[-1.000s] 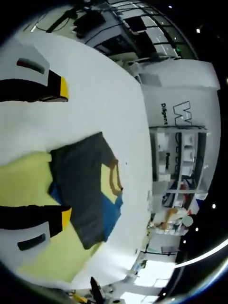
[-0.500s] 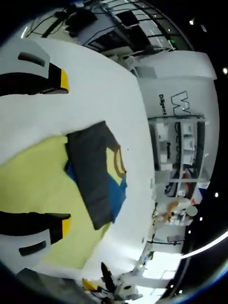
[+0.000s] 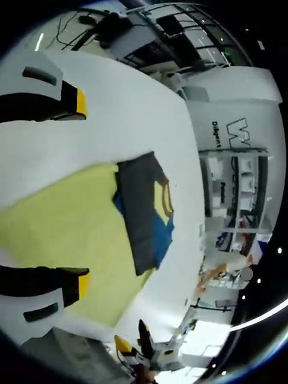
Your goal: Fold the garment on the visible template until the final outline fits inside the template.
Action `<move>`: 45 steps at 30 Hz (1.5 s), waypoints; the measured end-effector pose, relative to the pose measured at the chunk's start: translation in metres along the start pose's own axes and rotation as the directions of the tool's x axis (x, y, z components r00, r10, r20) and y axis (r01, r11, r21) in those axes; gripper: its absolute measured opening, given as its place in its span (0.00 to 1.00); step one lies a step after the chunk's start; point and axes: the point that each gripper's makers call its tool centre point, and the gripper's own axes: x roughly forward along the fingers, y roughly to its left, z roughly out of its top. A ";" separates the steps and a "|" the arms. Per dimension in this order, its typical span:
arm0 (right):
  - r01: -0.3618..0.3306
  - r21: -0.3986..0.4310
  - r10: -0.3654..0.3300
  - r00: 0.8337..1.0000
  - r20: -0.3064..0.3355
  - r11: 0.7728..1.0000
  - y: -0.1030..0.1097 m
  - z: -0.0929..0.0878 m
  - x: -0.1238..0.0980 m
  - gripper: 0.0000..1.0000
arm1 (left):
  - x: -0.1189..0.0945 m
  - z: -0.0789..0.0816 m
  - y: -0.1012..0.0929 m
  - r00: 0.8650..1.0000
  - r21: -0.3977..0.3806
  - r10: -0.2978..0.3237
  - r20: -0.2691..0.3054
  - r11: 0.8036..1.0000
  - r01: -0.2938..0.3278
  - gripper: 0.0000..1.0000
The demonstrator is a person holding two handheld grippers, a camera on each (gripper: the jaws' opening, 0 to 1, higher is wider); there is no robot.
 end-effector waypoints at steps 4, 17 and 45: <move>-0.002 0.000 0.002 1.000 -0.010 1.000 0.001 -0.004 -0.002 0.98 | -0.010 -0.011 -0.002 1.000 0.020 0.013 -0.026 1.000 -0.013 0.95; 0.033 -0.012 -0.034 0.996 -0.084 0.999 -0.003 -0.027 -0.006 0.71 | -0.035 -0.068 -0.006 0.982 -0.108 0.037 -0.188 0.992 -0.058 0.66; 0.144 -0.042 -0.150 0.967 -0.206 0.989 -0.023 -0.051 -0.001 0.33 | -0.035 -0.111 -0.028 0.931 -0.186 -0.011 -0.365 0.981 -0.062 0.24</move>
